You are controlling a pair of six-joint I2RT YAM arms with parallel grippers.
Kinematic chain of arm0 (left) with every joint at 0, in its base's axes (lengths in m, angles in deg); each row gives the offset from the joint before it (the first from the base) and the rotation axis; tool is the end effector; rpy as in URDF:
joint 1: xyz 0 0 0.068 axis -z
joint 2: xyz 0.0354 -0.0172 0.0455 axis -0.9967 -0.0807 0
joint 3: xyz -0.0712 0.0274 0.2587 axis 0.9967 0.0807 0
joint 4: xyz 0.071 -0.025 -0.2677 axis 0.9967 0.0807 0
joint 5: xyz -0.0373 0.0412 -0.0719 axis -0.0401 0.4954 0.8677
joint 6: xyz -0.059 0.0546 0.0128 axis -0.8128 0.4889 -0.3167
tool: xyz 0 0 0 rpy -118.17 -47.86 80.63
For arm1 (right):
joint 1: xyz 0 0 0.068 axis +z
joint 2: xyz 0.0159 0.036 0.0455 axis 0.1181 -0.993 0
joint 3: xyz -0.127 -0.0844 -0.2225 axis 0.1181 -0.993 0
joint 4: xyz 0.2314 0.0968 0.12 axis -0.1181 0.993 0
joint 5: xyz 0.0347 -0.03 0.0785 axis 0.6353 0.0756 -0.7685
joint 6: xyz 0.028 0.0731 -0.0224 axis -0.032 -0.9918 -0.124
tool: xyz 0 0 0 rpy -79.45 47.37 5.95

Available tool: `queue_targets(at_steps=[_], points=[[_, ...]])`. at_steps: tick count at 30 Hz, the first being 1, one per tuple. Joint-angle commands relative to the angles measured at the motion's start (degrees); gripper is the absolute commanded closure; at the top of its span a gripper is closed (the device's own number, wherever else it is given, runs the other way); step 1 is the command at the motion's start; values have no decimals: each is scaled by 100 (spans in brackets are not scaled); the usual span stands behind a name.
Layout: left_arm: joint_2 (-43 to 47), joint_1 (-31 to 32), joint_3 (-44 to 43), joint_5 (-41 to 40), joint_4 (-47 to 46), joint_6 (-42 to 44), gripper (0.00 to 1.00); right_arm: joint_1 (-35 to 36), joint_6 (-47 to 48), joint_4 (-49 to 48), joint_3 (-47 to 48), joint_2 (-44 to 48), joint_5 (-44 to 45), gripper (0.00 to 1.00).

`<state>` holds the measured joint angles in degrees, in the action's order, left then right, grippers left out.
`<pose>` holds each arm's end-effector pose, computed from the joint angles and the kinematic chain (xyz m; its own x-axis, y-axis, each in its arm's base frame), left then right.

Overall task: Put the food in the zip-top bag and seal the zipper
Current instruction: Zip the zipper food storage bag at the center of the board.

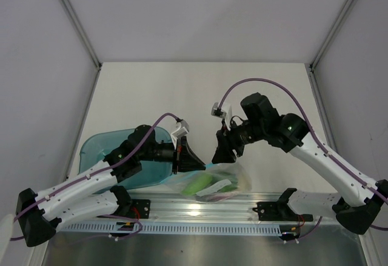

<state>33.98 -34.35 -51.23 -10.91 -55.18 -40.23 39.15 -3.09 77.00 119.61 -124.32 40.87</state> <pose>0.1185 -0.2178 0.2958 -0.5242 0.1204 -0.8430 0.8514 0.0552 -0.5216 0.1494 0.2168 0.3645 -0.4677 -0.4795 -0.7426 -0.8833 0.2212 0.4134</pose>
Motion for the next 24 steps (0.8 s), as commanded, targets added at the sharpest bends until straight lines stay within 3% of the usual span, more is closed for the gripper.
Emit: queue_targets(at_steps=[1, 8, 18, 24], points=[[4, -40, -168, 163, -254, -45, 99, 56, 230, 175, 315, -95, -98, 48], [83, -40, -159, 162, -237, -45, 99, 170, 256, 149, 228, -174, -177, 50], [39, -40, -133, 172, -325, -72, 99, 390, 221, 96, 113, -306, -300, 64], [30, -40, -133, 180, -325, -72, 100, 443, 194, 35, 52, -306, -370, 66]])
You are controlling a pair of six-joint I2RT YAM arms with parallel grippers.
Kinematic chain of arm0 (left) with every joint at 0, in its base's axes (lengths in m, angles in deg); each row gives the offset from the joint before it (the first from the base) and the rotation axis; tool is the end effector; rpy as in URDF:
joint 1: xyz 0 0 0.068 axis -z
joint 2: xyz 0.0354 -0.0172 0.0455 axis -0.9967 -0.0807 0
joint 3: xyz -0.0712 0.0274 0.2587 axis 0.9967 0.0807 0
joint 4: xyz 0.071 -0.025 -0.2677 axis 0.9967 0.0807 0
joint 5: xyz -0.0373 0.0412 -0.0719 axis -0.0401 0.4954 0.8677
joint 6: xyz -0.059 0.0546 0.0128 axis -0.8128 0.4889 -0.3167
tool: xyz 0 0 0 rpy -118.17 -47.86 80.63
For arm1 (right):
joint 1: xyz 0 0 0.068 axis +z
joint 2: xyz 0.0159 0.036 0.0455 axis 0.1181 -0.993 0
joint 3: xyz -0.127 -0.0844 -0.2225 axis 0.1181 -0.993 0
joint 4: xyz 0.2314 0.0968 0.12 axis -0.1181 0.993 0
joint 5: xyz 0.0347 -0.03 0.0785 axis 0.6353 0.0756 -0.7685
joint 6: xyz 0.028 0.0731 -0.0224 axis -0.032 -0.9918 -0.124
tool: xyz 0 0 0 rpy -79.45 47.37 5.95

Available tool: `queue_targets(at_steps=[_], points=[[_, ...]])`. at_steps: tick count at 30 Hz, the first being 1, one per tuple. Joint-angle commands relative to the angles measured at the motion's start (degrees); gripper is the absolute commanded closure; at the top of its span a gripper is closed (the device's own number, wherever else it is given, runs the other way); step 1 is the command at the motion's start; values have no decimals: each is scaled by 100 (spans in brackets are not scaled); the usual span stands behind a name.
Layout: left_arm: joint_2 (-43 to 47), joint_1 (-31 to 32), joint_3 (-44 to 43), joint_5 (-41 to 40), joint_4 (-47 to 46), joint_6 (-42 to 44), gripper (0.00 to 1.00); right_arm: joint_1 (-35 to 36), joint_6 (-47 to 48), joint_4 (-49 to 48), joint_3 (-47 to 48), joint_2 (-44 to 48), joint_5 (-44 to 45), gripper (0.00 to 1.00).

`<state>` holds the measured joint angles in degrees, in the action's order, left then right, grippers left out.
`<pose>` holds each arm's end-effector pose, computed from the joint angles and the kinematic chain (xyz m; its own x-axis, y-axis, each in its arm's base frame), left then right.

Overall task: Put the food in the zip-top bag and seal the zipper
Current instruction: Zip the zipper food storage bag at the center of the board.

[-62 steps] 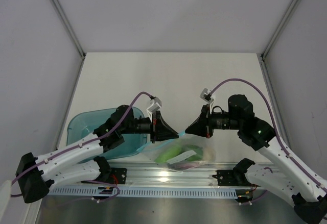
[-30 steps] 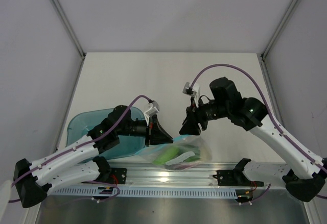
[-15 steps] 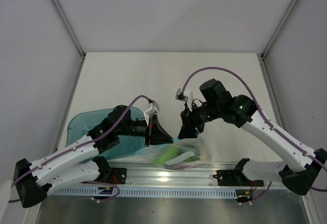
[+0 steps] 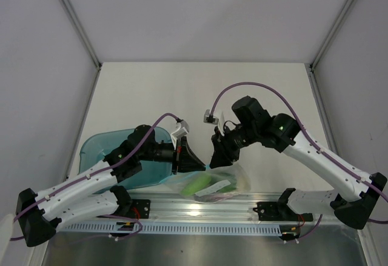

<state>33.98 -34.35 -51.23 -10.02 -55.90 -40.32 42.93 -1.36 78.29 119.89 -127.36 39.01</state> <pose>0.1176 -0.2180 0.2975 -0.5187 0.1187 -0.8466 0.8544 0.0364 -0.5184 0.1399 0.2349 0.3521 -0.4413 -0.5526 -0.7070 -0.8858 0.1425 0.4416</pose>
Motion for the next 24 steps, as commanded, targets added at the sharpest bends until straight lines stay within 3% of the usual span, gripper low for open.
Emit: queue_targets(at_steps=[1, 10, 13, 14, 17, 24], points=[[30, -40, -133, 82, -253, -72, 99, 65, 22, -103, 14, -2, -193, 66], [39, -40, -124, 99, -235, -54, 99, 118, 48, -77, -56, -90, -132, 70], [57, -40, -115, 99, -218, -45, 99, 135, 22, -68, -91, -73, -44, 83], [83, -31, -107, 82, -209, -37, 99, 144, 4, -68, -100, -47, 25, 91], [135, -40, -89, 56, -174, -37, 99, 144, -48, -68, -153, 32, 253, 99], [180, -40, -107, 20, -77, -10, 99, 144, -329, -165, -284, 305, 1157, 100]])
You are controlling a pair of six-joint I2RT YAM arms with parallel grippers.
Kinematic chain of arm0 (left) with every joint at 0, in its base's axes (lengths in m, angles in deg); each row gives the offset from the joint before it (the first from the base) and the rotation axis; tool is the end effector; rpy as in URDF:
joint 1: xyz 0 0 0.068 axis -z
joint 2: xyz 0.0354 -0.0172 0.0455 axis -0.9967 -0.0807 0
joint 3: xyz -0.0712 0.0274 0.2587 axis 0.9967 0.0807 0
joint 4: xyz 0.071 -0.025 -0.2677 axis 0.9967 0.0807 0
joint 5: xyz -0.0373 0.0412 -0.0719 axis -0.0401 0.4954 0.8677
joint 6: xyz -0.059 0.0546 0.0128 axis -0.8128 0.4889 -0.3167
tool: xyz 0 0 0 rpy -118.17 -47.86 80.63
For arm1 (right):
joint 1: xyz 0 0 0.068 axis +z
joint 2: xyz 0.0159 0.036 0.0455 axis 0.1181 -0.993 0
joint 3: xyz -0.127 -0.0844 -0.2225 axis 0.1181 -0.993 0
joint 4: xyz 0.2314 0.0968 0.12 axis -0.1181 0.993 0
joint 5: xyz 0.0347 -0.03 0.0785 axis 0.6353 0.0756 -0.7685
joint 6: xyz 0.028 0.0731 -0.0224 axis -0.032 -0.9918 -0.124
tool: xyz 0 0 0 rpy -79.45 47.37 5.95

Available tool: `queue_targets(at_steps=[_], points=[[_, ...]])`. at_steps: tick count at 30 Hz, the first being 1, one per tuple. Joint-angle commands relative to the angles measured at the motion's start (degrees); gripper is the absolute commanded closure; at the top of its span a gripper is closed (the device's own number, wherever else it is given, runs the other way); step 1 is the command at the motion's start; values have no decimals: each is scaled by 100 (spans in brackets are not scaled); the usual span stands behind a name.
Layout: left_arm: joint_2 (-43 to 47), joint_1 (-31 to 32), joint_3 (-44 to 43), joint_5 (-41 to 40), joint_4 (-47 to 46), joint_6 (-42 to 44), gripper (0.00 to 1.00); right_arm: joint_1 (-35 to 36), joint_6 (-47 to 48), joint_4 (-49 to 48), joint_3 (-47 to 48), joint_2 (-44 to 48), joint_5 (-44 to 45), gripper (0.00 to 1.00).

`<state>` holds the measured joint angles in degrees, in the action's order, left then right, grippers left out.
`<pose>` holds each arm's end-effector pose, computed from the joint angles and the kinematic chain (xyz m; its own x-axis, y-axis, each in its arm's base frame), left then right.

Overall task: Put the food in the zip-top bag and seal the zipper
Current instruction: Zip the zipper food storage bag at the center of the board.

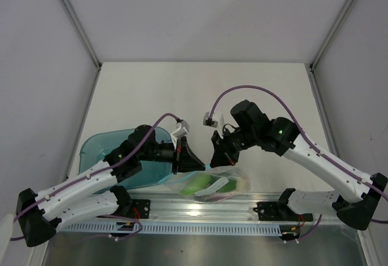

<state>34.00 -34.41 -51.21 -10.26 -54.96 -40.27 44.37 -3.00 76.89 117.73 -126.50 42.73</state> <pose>0.1179 -0.2176 0.2954 -0.5269 0.1271 -0.8404 0.8495 0.0476 -0.5254 0.1370 0.2364 0.3430 -0.4518 -0.5588 -0.6954 -0.8858 0.1884 0.4241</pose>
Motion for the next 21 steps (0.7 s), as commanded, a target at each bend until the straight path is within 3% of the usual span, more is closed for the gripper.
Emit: queue_targets(at_steps=[1, 12, 21], points=[[186, -25, -170, 36, -136, -15, 99, 0, -192, -42, -85, 264, 884, 100], [335, -33, -100, -289, 57, -32, 99, -387, -438, -51, -86, 923, 1974, 100], [318, -33, -162, -395, 225, -67, 99, -449, -298, 63, -323, 844, 1134, 100]])
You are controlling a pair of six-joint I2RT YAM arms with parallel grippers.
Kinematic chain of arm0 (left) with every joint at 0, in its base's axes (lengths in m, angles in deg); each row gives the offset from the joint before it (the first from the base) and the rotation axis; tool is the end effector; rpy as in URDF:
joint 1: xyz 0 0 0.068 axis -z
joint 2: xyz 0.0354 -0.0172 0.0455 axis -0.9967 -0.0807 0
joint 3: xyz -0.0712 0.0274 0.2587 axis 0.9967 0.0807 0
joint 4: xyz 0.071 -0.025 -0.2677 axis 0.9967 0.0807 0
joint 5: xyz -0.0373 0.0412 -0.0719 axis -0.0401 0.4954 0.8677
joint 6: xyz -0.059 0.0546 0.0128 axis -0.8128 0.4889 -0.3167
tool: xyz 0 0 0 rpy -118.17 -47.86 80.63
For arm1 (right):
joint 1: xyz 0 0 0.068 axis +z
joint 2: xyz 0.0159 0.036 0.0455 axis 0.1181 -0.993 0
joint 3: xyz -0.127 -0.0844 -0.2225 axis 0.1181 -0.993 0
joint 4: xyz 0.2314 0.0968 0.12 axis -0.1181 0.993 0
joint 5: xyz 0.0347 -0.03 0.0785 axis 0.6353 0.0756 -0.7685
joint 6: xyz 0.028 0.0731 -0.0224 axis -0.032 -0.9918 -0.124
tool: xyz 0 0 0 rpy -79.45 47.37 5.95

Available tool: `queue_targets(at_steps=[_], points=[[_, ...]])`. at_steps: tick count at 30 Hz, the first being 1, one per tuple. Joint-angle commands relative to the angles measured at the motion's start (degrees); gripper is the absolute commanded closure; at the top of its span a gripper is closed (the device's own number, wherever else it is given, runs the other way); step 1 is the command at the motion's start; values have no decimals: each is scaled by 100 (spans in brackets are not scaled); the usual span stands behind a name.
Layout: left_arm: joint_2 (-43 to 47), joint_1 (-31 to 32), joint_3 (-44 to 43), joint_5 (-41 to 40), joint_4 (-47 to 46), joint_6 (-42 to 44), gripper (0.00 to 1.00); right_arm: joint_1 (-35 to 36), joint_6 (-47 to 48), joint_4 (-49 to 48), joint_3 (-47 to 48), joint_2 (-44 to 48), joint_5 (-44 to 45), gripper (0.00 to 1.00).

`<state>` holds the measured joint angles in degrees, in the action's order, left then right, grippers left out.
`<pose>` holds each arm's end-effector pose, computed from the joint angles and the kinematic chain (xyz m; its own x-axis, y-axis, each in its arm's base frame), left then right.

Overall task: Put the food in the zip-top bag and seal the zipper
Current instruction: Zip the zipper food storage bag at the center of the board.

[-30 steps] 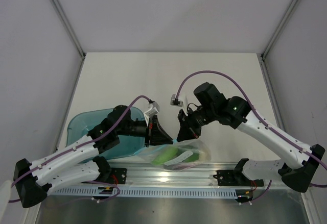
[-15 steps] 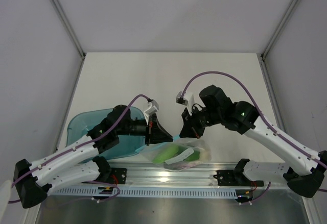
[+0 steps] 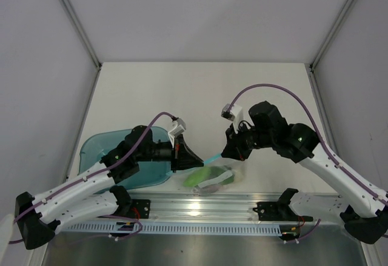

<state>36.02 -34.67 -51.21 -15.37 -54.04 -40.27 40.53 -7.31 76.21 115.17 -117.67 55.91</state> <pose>0.1208 -0.2115 0.3005 -0.5163 0.0741 -0.8532 0.8537 0.1235 -0.5059 0.1429 0.1954 0.3594 -0.4926 -0.4297 -0.7568 -0.8471 0.4362 0.3037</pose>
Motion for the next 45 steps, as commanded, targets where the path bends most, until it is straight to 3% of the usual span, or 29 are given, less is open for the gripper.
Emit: queue_targets(at_steps=[1, 2, 3, 6, 14, 23, 35, 41, 44, 45], points=[[108, -7, -153, 108, 176, -67, 100, -47, 150, 157, -76, -74, -239, 89], [82, -7, -196, 90, 194, -67, 99, -20, 124, 175, -41, -126, -240, 82], [64, 1, -205, 81, 220, -59, 99, 41, 115, 175, -23, -127, -170, 68], [55, -7, -214, 72, 265, -41, 99, 173, 89, 192, 204, -136, 93, 54], [100, -7, -188, 151, 212, -23, 99, 410, 326, 324, 1066, -478, 349, 50], [126, -7, -223, 204, 203, -32, 99, 1174, 643, 509, 1287, -1243, 208, 54], [231, -7, -162, 178, 212, -32, 99, 1246, 616, 369, 698, -1094, 130, 62], [231, -7, -162, 178, 203, -41, 100, 1246, 555, 280, 592, -1076, 243, 76], [249, -7, -162, 143, 247, -41, 99, 1237, 485, 201, 592, -988, 393, 87], [266, -7, -162, 134, 264, -24, 99, 1246, 467, 184, 592, -962, 506, 95]])
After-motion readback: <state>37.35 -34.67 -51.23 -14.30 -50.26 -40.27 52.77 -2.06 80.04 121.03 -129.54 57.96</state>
